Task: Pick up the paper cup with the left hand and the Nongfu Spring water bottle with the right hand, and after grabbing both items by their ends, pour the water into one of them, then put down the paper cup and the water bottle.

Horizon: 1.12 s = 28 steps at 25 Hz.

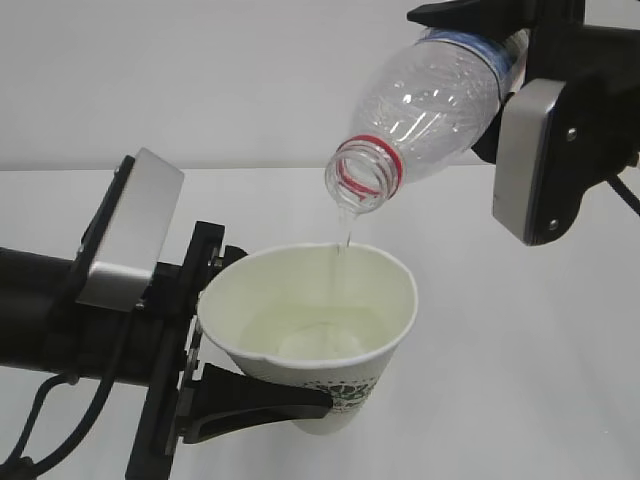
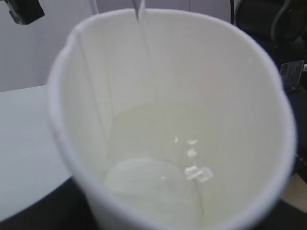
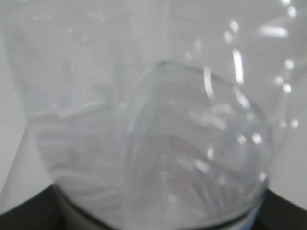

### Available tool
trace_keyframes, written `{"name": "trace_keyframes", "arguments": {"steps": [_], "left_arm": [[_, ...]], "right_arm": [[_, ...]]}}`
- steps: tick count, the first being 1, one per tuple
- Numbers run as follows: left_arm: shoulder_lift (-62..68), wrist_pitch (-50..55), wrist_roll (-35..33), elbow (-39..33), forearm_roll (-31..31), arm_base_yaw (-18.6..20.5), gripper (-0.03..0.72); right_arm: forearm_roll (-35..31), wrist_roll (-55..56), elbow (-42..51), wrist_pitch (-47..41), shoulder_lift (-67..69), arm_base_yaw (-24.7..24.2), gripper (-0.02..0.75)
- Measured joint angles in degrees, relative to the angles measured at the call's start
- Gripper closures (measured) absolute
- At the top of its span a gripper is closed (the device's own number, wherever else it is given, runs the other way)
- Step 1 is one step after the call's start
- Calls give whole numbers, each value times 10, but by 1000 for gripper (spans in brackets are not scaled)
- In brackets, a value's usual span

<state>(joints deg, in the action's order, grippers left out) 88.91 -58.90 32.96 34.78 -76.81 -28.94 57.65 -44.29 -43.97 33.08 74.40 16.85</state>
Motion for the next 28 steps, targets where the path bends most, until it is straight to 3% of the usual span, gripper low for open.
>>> {"name": "trace_keyframes", "arguments": {"steps": [28], "left_arm": [[0, 0, 0, 0, -1, 0, 243]], "right_arm": [[-6, -18, -1, 0, 0, 0, 268]]}}
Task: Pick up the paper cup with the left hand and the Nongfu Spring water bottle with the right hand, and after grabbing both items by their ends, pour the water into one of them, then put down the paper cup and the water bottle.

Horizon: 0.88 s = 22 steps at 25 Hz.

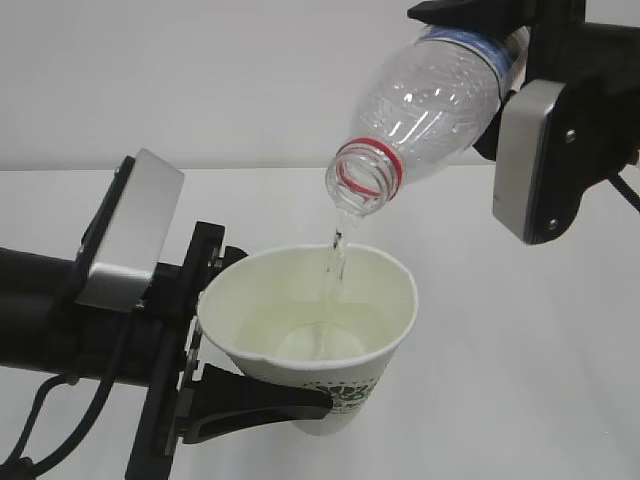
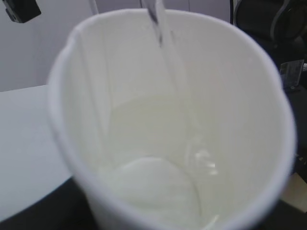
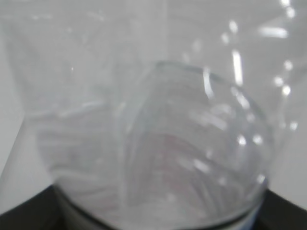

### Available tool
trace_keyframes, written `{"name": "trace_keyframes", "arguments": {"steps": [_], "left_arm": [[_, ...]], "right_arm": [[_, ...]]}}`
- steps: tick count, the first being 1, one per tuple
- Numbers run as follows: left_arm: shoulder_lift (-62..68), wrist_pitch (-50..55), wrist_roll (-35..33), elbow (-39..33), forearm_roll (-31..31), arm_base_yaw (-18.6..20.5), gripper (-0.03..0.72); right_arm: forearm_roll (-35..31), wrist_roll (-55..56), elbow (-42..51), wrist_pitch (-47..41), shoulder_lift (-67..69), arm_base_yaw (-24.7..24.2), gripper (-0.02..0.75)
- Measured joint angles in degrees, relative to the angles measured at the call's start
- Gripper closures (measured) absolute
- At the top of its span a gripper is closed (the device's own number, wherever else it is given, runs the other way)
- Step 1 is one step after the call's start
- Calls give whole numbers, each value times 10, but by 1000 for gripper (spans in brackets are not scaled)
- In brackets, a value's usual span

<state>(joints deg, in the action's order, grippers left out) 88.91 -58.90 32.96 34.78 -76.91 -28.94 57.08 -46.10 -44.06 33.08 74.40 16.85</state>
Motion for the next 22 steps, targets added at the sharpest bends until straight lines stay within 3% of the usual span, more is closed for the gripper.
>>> {"name": "trace_keyframes", "arguments": {"steps": [22], "left_arm": [[0, 0, 0, 0, -1, 0, 244]], "right_arm": [[0, -3, 0, 0, 0, 0, 268]]}}
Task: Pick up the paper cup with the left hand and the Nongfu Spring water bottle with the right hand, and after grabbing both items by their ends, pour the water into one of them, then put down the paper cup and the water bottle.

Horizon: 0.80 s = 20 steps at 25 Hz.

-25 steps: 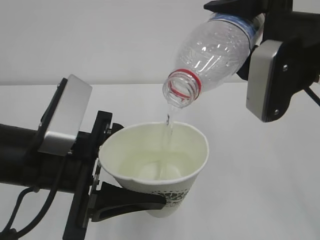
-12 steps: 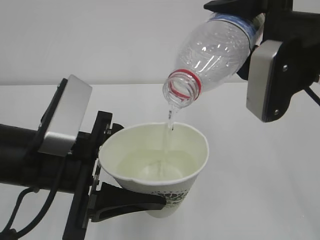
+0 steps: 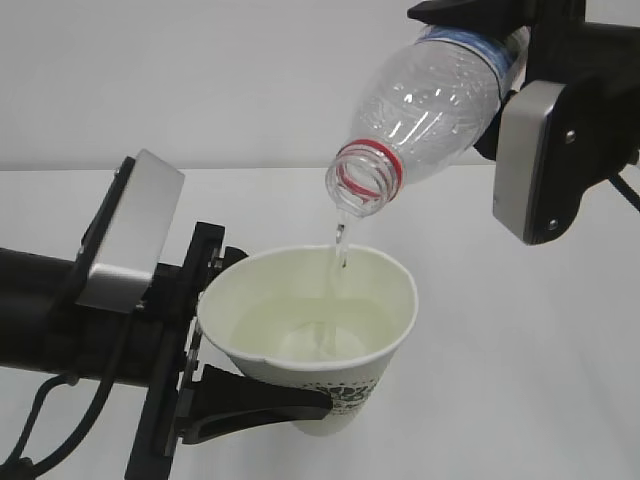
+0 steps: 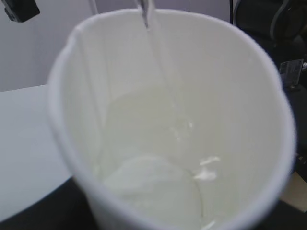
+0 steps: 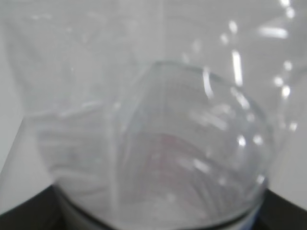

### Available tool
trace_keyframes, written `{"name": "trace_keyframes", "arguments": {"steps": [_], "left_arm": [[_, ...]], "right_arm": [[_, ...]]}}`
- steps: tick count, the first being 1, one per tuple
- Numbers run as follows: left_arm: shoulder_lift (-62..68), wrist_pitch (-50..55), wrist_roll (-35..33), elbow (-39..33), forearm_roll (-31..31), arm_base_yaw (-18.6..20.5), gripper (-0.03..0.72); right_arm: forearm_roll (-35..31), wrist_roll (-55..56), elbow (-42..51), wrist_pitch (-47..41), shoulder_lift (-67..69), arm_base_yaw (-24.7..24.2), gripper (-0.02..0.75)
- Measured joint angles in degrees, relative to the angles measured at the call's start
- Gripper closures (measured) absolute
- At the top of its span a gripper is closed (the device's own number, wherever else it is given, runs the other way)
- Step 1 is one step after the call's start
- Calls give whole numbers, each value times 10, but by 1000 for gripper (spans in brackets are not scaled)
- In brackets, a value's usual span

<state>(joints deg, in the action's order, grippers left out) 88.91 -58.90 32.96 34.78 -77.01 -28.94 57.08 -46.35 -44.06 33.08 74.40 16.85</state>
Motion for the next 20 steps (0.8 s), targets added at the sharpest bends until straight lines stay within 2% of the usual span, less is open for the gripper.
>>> {"name": "trace_keyframes", "arguments": {"steps": [10, 20], "left_arm": [[0, 0, 0, 0, 0, 0, 244], [0, 0, 0, 0, 13, 0, 244]], "right_arm": [[-7, 0, 0, 0, 0, 0, 268], [-8, 56, 0, 0, 0, 0, 268]]}}
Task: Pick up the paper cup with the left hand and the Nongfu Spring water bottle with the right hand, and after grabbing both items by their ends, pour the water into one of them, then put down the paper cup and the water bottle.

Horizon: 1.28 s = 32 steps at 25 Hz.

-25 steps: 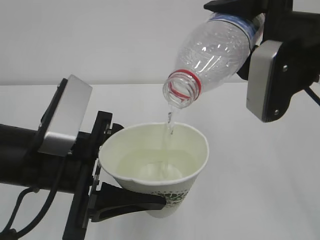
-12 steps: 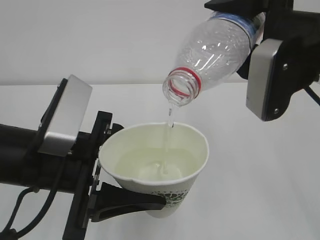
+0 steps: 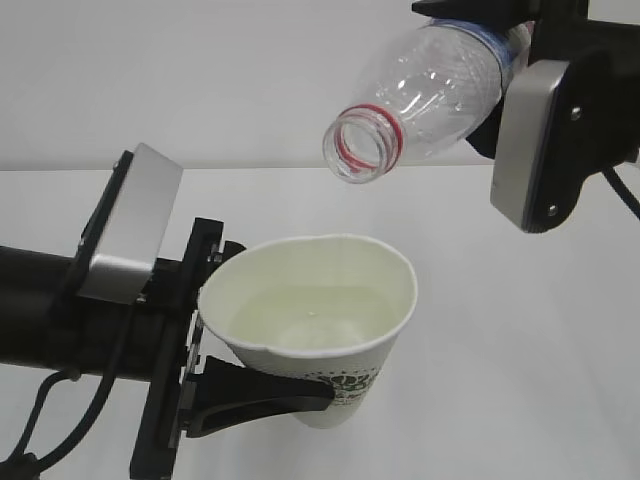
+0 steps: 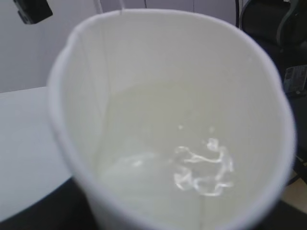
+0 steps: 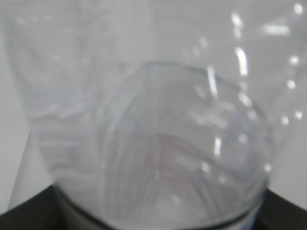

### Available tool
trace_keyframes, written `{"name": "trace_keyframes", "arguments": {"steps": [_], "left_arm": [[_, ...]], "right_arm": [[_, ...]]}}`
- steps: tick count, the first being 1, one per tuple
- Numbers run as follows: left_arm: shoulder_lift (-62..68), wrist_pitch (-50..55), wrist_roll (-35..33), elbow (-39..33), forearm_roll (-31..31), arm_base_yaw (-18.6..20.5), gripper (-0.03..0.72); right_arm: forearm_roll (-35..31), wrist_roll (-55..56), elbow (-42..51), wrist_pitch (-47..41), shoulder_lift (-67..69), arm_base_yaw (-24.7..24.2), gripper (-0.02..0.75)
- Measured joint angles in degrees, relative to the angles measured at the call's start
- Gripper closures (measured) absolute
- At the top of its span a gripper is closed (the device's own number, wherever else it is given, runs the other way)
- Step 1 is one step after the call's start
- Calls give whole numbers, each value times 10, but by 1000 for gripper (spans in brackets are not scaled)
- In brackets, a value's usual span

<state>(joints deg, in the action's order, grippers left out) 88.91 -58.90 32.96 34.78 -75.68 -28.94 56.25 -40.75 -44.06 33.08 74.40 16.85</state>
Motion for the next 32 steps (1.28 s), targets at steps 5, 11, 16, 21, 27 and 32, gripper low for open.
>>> {"name": "trace_keyframes", "arguments": {"steps": [5, 11, 16, 21, 27, 32], "left_arm": [[0, 0, 0, 0, 1, 0, 244], [0, 0, 0, 0, 1, 0, 244], [0, 0, 0, 0, 1, 0, 244], [0, 0, 0, 0, 1, 0, 244], [0, 1, 0, 0, 1, 0, 244], [0, 1, 0, 0, 1, 0, 244]], "right_arm": [[0, 39, 0, 0, 0, 0, 268], [-1, 101, 0, 0, 0, 0, 268], [0, 164, 0, 0, 0, 0, 268], [0, 205, 0, 0, 0, 0, 268], [-1, 256, 0, 0, 0, 0, 268], [-1, 294, 0, 0, 0, 0, 268]]}}
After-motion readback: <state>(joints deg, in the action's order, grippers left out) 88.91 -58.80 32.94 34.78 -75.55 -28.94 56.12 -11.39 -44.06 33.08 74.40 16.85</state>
